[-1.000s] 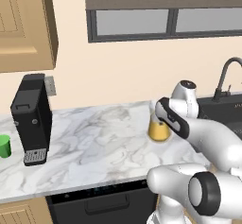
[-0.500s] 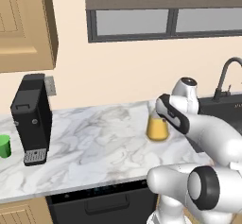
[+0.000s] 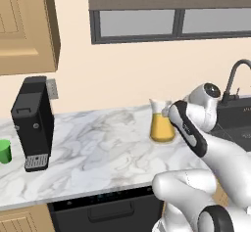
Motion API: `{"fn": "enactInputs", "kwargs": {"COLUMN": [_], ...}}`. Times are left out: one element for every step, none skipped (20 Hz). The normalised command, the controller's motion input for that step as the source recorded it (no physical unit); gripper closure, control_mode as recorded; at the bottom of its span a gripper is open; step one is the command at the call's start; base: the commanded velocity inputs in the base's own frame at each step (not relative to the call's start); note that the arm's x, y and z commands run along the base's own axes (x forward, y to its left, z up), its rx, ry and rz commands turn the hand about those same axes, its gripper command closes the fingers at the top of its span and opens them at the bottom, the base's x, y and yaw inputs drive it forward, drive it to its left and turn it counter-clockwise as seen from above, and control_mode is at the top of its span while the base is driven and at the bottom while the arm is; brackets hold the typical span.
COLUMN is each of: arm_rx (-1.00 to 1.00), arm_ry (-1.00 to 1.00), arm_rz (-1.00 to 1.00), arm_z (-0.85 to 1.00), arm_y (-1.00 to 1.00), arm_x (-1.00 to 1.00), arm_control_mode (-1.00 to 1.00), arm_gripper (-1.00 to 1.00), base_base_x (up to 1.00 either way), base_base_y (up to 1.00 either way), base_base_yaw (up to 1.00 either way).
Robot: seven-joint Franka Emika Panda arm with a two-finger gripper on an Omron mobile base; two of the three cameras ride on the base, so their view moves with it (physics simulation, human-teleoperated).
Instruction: Place the pitcher and cup on the dining counter for serving.
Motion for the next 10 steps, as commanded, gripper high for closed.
{"fn": "enactInputs", "kwargs": {"arm_rx": [0.17,0.21,0.23,0.24,0.27,0.27,0.27,0.24,0.22,0.15], "arm_ry": [-0.39,-0.35,-0.33,-0.34,-0.34,-0.34,-0.36,-0.35,-0.34,-0.31], "arm_rz": [0.0,0.0,0.0,0.0,0.0,0.0,0.0,0.0,0.0,0.0], "arm_z": [0.58,0.64,0.64,0.64,0.65,0.65,0.66,0.64,0.61,0.51], "arm_y": [0.0,0.0,0.0,0.0,0.0,0.0,0.0,0.0,0.0,0.0], "arm_x": [-0.36,-0.41,-0.36,-0.37,-0.39,-0.39,-0.44,-0.45,-0.45,-0.46], "arm_control_mode": [-1.0,-1.0,-1.0,-1.0,-1.0,-1.0,-1.0,-1.0,-1.0,-1.0], "arm_gripper": [1.0,1.0,1.0,1.0,1.0,1.0,1.0,1.0,1.0,1.0], "base_base_x": [0.0,0.0,0.0,0.0,0.0,0.0,0.0,0.0,0.0,0.0], "base_base_y": [0.0,0.0,0.0,0.0,0.0,0.0,0.0,0.0,0.0,0.0], "base_base_yaw": [0.0,0.0,0.0,0.0,0.0,0.0,0.0,0.0,0.0,0.0]}}
